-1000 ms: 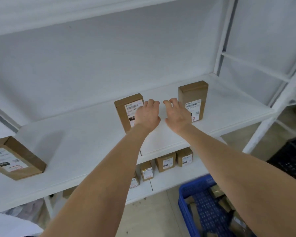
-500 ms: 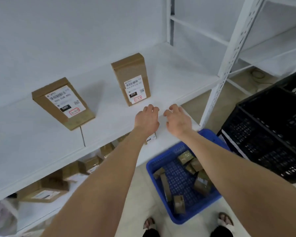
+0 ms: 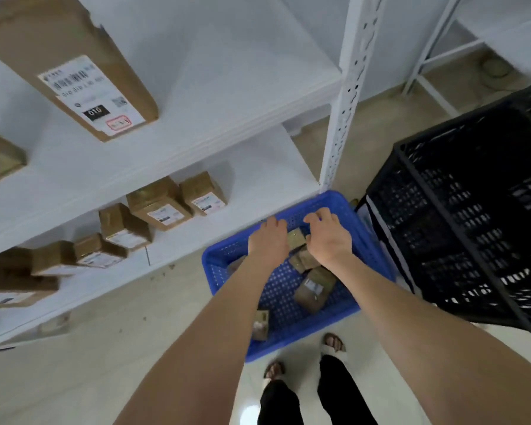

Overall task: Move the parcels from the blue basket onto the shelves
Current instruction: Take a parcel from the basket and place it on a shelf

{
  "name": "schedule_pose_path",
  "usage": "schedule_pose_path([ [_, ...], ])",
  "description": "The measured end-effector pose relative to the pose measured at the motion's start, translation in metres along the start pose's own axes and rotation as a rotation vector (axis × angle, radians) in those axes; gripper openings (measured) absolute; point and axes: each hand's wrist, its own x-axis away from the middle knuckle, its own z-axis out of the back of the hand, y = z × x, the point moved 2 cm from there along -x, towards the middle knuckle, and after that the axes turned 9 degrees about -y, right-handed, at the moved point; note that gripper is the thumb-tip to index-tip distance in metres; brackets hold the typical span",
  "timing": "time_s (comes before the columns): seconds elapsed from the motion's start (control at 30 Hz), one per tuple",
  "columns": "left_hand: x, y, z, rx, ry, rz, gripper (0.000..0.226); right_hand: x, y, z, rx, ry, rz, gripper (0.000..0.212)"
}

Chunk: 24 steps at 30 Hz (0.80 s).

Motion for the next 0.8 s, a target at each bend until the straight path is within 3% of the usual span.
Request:
schedule_pose_path([
  [0.33, -0.141, 0.012, -0.166, 0.22, -0.241, 0.042, 0.044, -0.104, 0.093, -0.172, -0.449, -0.273, -0.292, 0.041],
  [0.4, -0.173, 0.008, -0.208, 0.294, -0.27, 0.049, 0.045, -0.129, 0.107, -0.21, -0.505, -0.321, -0.319, 0.036],
  [0.53, -0.232, -0.001, -0.282, 0.439, -0.31, 0.075, 0.049, -0.185, 0.136, -0.279, -0.6, -0.334, -0.394, 0.048],
  [0.67, -0.281, -0.005, -0.343, 0.55, -0.339, 0.1, 0.049, -0.234, 0.16, -0.335, -0.625, -0.383, -0.412, 0.04],
  [0.8, -0.325, -0.009, -0.383, 0.716, -0.335, 0.164, 0.036, -0.282, 0.177, -0.375, -0.622, -0.289, -0.376, 0.074],
])
